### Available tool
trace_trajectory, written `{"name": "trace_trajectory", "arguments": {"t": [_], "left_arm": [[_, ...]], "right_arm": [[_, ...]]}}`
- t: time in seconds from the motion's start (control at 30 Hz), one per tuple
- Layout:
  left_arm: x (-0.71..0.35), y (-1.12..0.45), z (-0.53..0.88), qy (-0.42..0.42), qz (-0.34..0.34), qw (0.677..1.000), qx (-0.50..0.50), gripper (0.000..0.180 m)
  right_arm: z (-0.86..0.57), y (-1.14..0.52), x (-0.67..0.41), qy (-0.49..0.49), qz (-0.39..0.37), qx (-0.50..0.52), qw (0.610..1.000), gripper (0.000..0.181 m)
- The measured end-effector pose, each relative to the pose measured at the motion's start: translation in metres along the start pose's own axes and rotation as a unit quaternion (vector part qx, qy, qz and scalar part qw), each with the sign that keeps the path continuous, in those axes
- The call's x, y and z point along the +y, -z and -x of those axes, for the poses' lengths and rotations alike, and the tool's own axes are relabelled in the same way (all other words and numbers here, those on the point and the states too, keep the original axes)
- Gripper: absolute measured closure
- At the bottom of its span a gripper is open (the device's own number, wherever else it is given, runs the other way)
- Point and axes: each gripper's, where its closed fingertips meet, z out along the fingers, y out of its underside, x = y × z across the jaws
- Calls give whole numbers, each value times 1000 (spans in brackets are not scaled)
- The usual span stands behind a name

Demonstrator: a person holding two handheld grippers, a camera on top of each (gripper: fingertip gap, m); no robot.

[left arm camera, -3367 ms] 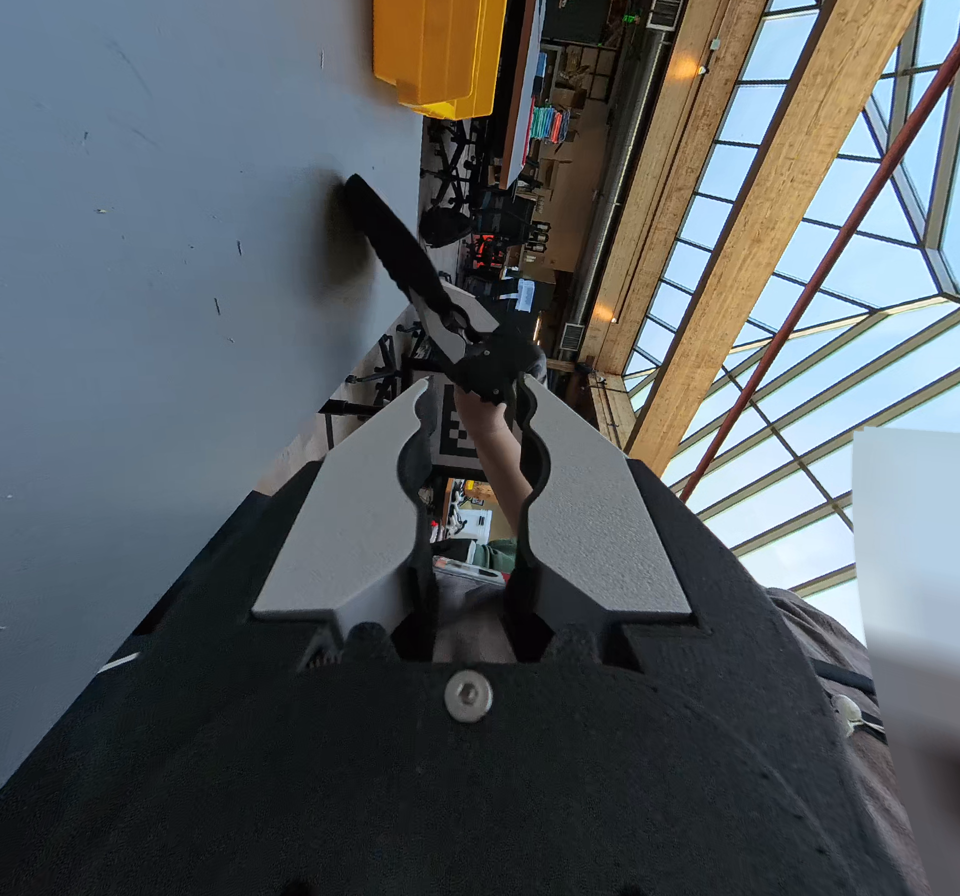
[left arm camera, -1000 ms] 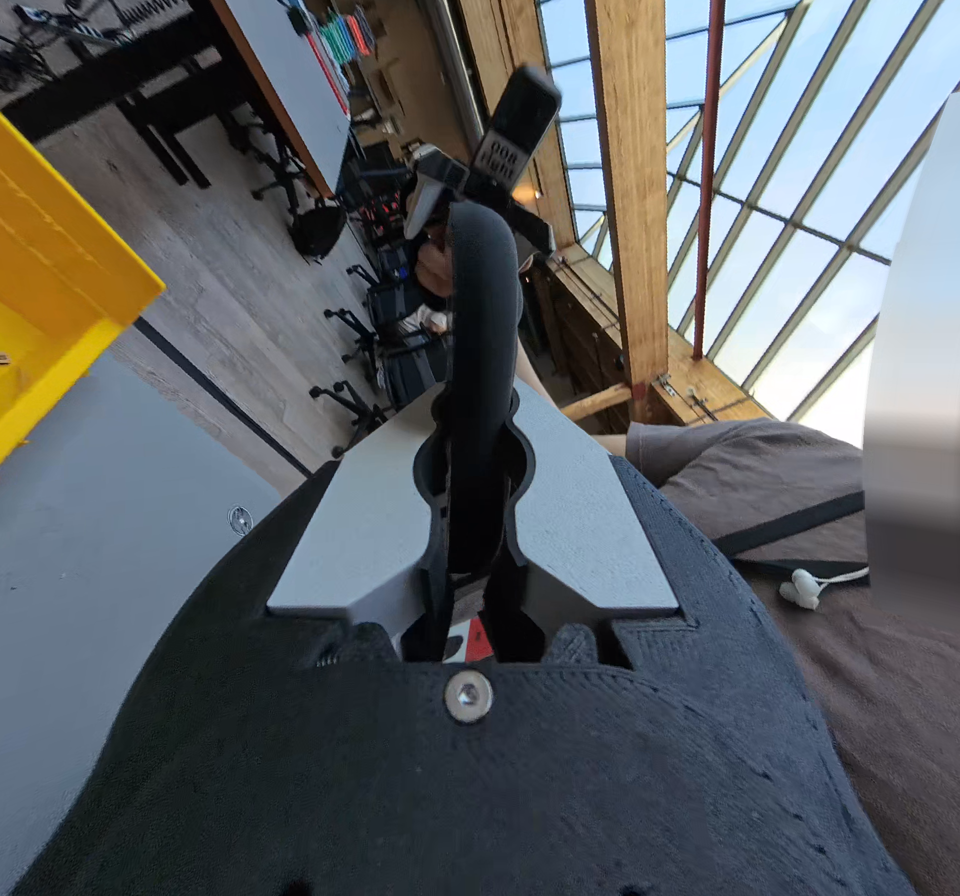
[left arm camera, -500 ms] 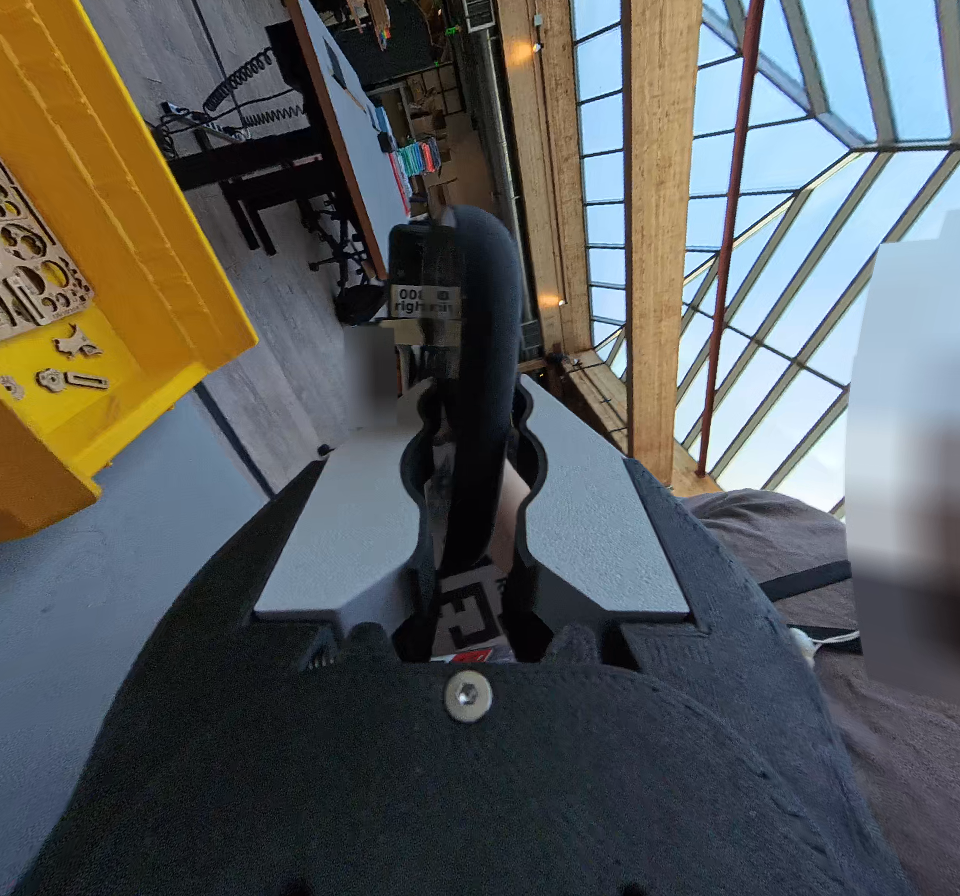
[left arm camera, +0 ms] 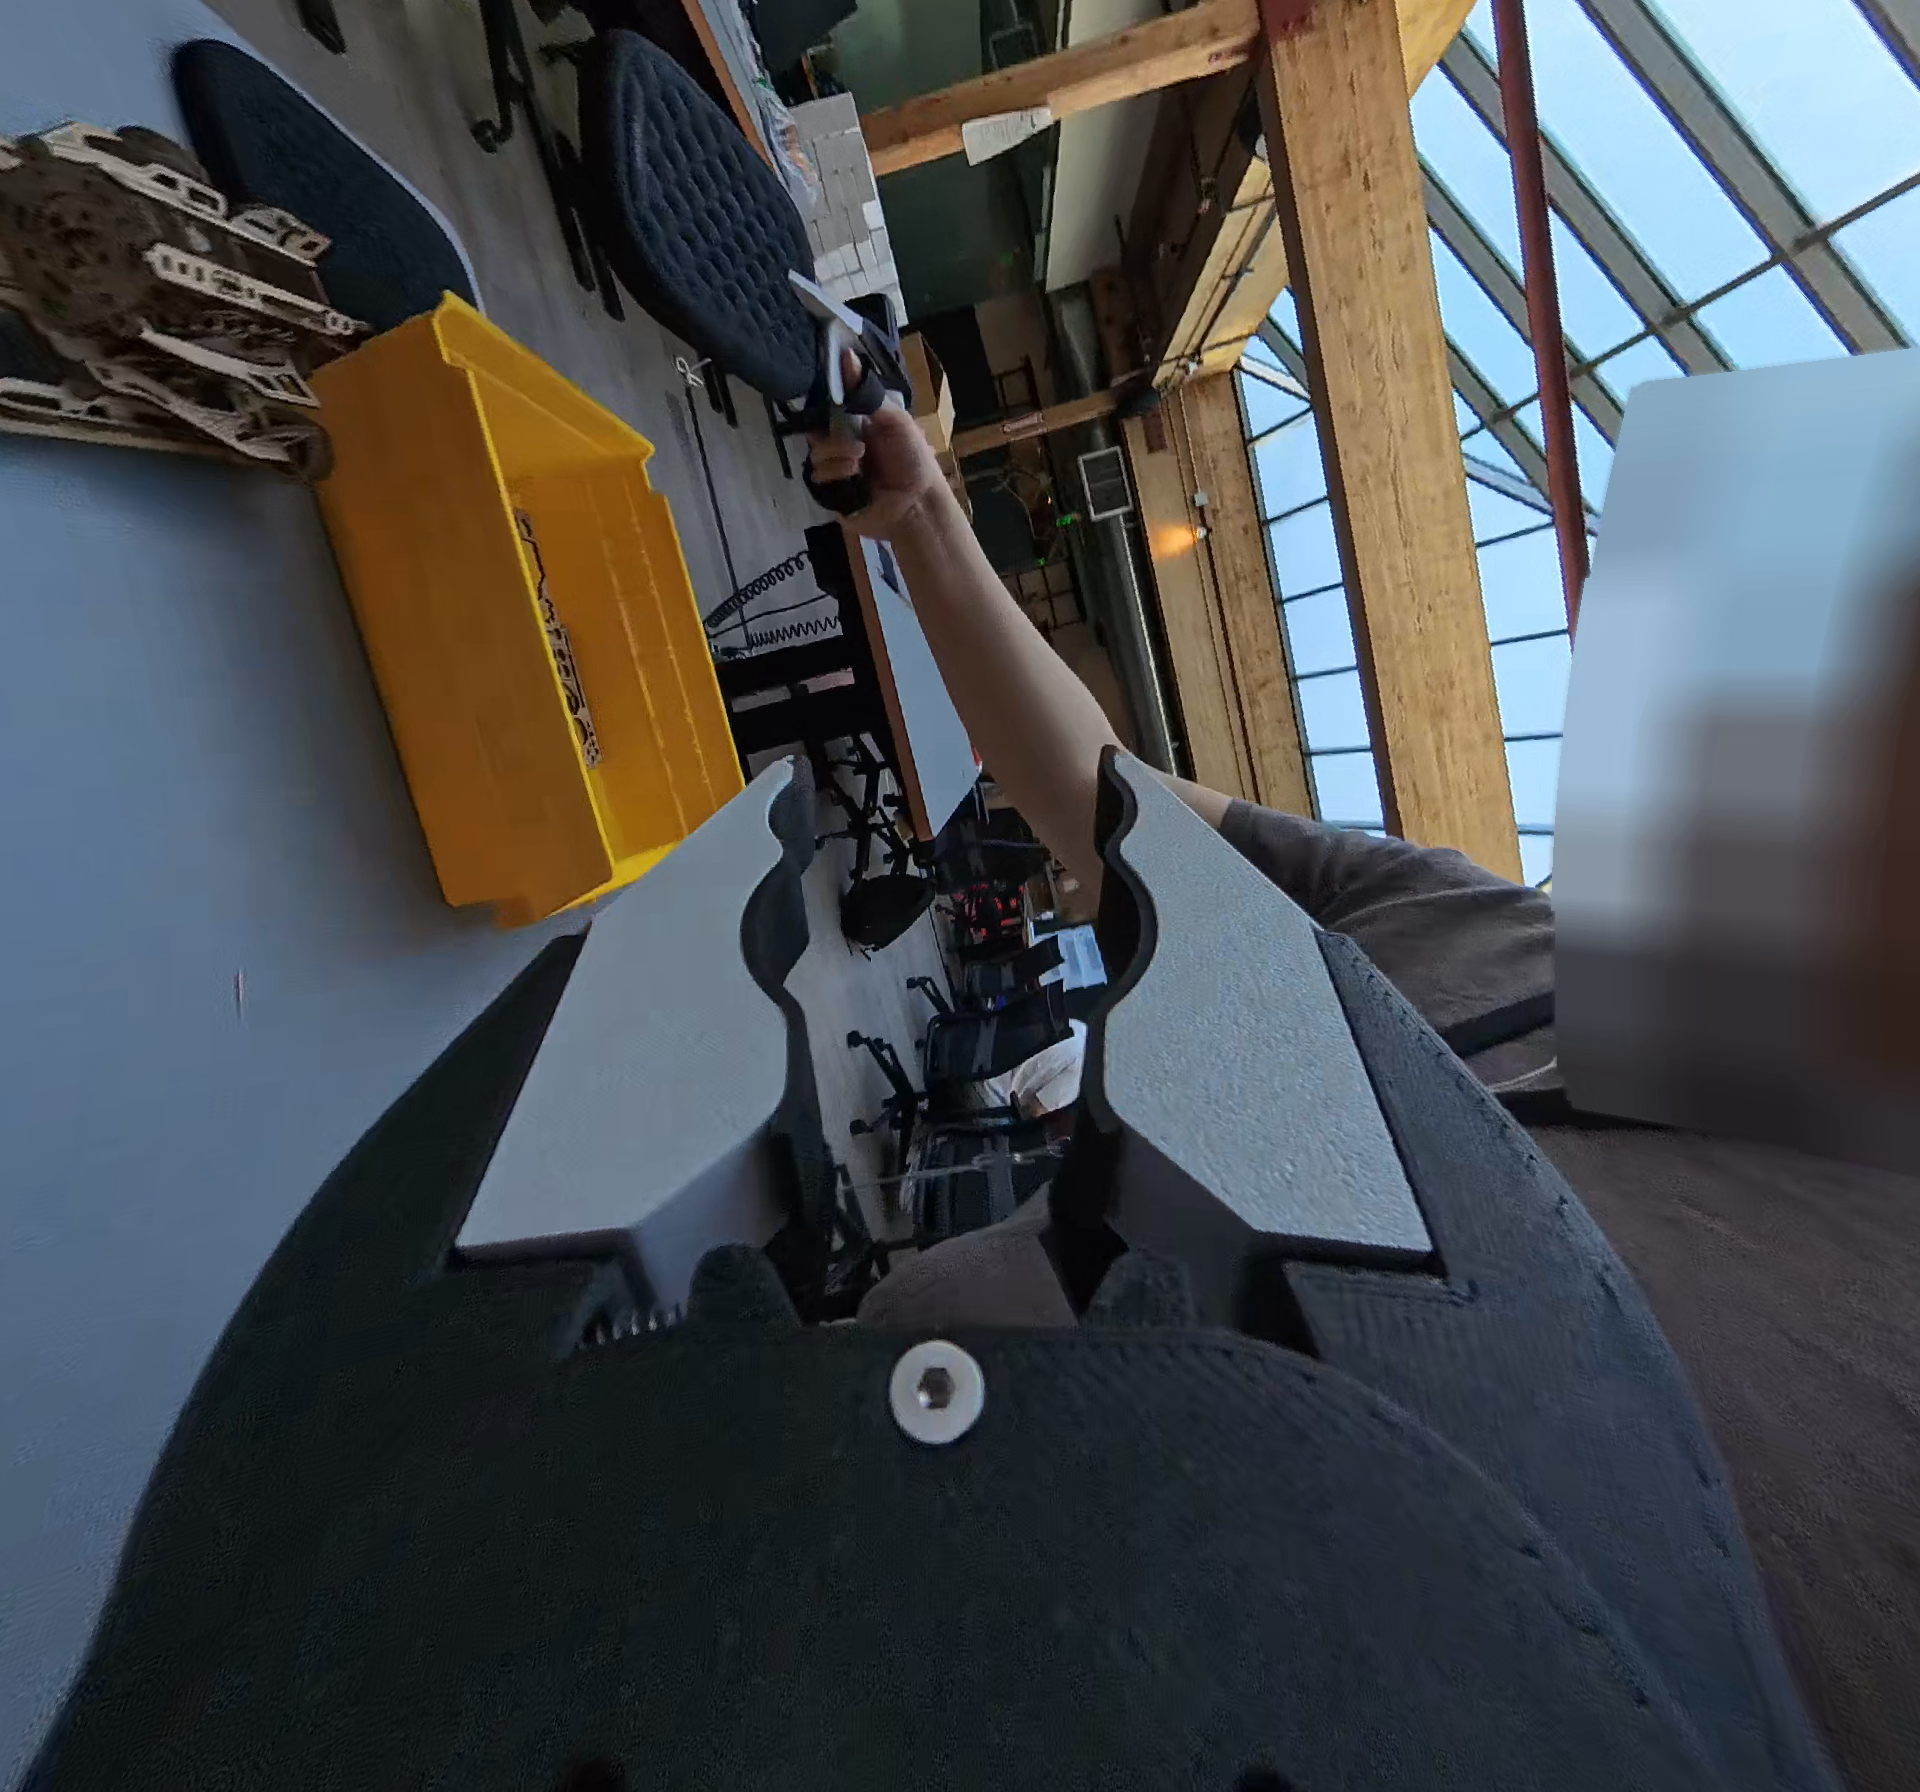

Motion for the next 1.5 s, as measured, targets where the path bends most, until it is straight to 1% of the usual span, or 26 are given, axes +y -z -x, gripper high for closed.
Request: {"name": "trace_trajectory", "arguments": {"t": [0.1, 0.17, 0.33, 0.47, 0.53, 0.6, 0.7, 0.83, 0.9, 0.93, 1.0, 1.1, 1.2, 1.27, 1.4, 1.5], "left_arm": [[3, 38, -1, 27, -52, 998, -6, 129], [0, 61, -3, 31, -86, 996, -16, 132], [-7, 87, -7, 17, -120, 992, -43, 133], [-10, 85, -6, 13, -117, 992, -49, 133], [-12, 80, -6, 14, -119, 992, -44, 133], [-13, 73, -5, 16, -117, 992, -37, 133], [-14, 62, 1, 20, -104, 994, -34, 133], [-17, 50, 5, 27, -90, 995, -25, 133], [-18, 45, 5, 26, -83, 996, -22, 133], [-18, 43, 5, 25, -80, 996, -21, 133], [-19, 41, 4, 24, -76, 997, -18, 133], [-21, 41, 3, 24, -74, 997, -13, 133], [-22, 43, 1, 23, -75, 997, -8, 133], [-21, 44, -1, 17, -74, 997, -7, 134], [-18, 48, -3, 10, -72, 997, -4, 134], [-16, 55, -4, 1, -77, 997, -2, 134]], "right_arm": [[-39, -20, -29, -10, 12, 45, 999, 167], [-65, -34, -35, -47, 16, 51, 997, 167], [-114, -56, -25, -98, 39, 50, 993, 167], [-139, -68, -15, -97, 59, 71, 991, 167], [-155, -65, -6, -94, 79, 107, 987, 167], [-159, -63, -6, -90, 83, 107, 987, 166], [-164, -58, -7, -56, 87, 130, 986, 166], [-173, -52, -3, -49, 99, 166, 980, 157], [-188, -42, 2, -28, 123, 229, 965, 147], [-190, -40, 6, -20, 139, 236, 962, 146], [-186, -41, 4, -25, 134, 233, 963, 145], [-185, -37, 5, -15, 143, 258, 955, 142], [-184, -31, 3, 16, 150, 297, 943, 139], [-186, -18, -10, 55, 134, 349, 926, 137], [-165, 7, -42, 163, 79, 425, 887, 146], [-109, 15, -50, 277, 13, 419, 864, 146]]}}
